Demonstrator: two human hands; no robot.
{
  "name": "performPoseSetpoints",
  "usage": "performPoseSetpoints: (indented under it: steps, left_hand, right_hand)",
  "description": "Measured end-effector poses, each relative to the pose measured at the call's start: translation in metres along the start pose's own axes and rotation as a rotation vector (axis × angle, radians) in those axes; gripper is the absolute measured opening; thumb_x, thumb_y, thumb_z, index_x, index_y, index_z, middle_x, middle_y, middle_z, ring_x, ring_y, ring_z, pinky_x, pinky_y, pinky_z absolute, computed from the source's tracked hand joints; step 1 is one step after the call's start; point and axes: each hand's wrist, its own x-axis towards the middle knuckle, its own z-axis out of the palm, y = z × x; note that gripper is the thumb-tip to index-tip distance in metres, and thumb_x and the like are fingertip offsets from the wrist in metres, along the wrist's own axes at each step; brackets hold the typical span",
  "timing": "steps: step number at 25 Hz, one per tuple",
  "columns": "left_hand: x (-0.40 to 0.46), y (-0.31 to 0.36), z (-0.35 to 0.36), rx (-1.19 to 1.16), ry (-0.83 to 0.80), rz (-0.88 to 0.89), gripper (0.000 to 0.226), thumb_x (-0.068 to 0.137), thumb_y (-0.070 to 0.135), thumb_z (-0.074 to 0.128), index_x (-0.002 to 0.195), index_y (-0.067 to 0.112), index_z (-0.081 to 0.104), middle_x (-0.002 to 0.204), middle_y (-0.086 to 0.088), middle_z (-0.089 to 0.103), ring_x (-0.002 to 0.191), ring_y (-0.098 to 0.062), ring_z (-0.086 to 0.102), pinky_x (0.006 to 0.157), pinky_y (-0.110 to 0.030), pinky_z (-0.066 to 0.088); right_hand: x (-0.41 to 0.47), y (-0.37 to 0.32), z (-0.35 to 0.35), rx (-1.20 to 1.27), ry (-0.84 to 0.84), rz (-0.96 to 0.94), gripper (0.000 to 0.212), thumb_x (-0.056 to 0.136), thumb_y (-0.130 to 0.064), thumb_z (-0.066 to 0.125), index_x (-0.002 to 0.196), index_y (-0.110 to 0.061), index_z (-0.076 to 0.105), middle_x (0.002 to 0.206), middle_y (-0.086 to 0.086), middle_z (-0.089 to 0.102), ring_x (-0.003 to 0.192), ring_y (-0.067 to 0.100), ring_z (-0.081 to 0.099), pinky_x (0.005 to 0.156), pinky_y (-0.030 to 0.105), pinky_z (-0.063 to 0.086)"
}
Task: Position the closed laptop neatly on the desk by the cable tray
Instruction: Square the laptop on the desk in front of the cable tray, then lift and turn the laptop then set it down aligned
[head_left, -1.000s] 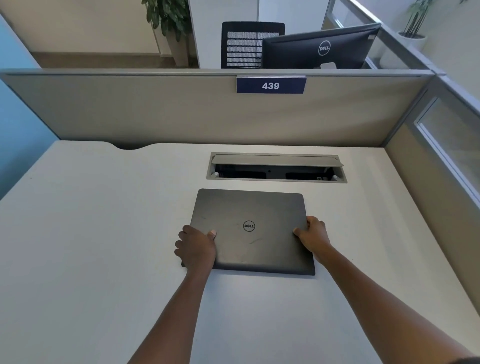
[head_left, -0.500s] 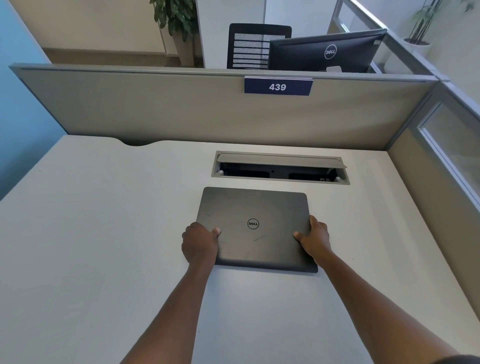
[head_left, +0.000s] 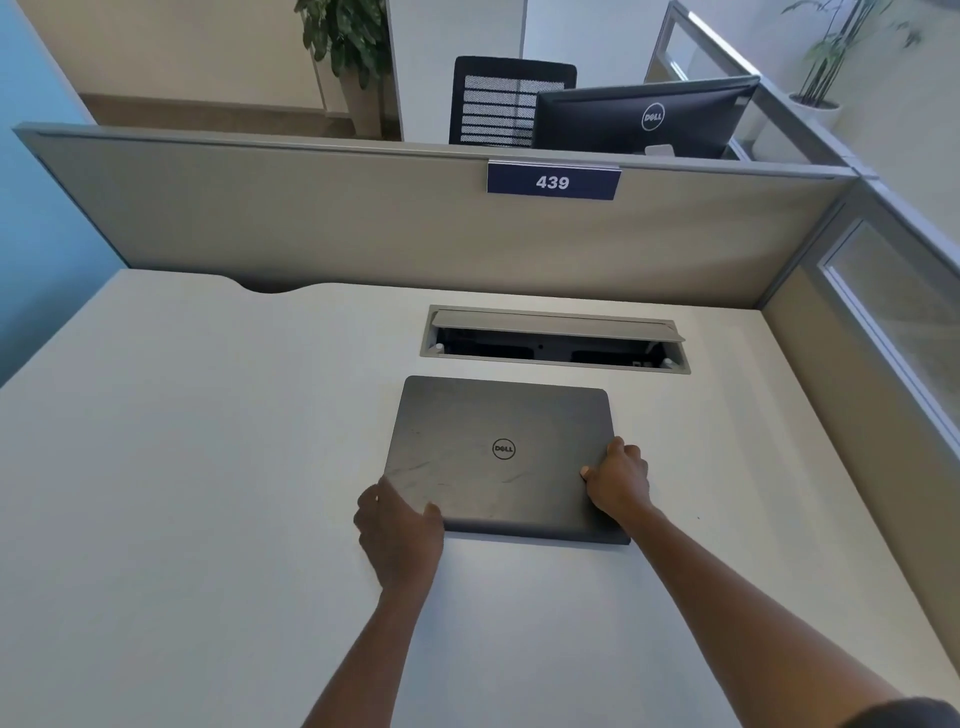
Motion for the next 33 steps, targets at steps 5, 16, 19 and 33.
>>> performPoseSetpoints:
  steps: [5, 16, 19, 33]
  left_hand:
    - [-0.013, -0.015, -0.007, -0.441, -0.054, -0.55, 0.068, 0.076, 0.02, 0.08, 0.131, -0.002, 0.046, 0.134, -0.026, 0.049, 0.12, -0.041, 0.05, 0.094, -0.045, 0.046]
    - [-0.047, -0.019, -0.002, -0.972, -0.818, -0.848, 0.039, 0.09, 0.033, 0.064, 0.1, -0.004, 0.056, 0.097, -0.024, 0.068, 0.081, -0.037, 0.068, 0.073, -0.044, 0.054]
    - [-0.045, -0.013, 0.006, -0.963, -0.841, -0.805, 0.036, 0.093, 0.032, 0.06, 0.102, -0.003, 0.06, 0.098, -0.021, 0.071, 0.085, -0.035, 0.069, 0.074, -0.042, 0.054]
    - [-0.029, 0.015, 0.05, -1.0, -0.729, -0.697, 0.032, 0.099, 0.024, 0.054, 0.1, -0.006, 0.065, 0.094, -0.018, 0.075, 0.085, -0.027, 0.072, 0.079, -0.038, 0.056]
  right_hand:
    - [-0.008, -0.01, 0.005, -0.108, 0.044, -0.069, 0.056, 0.093, -0.019, 0.052, 0.142, -0.001, 0.031, 0.14, 0.021, 0.04, 0.129, 0.041, 0.039, 0.106, 0.05, 0.036]
    - [-0.009, -0.02, 0.009, -0.381, 0.084, -0.365, 0.052, 0.097, -0.029, 0.042, 0.143, -0.003, 0.037, 0.15, 0.017, 0.034, 0.137, 0.034, 0.034, 0.114, 0.045, 0.032]
    - [-0.002, -0.03, 0.008, -0.401, 0.06, -0.407, 0.055, 0.096, -0.034, 0.045, 0.142, -0.005, 0.038, 0.15, 0.016, 0.035, 0.137, 0.034, 0.035, 0.114, 0.045, 0.032]
    - [0.078, -0.09, -0.004, -0.446, -0.164, -0.524, 0.058, 0.089, -0.046, 0.056, 0.132, -0.008, 0.045, 0.134, 0.015, 0.049, 0.127, 0.034, 0.045, 0.106, 0.044, 0.038]
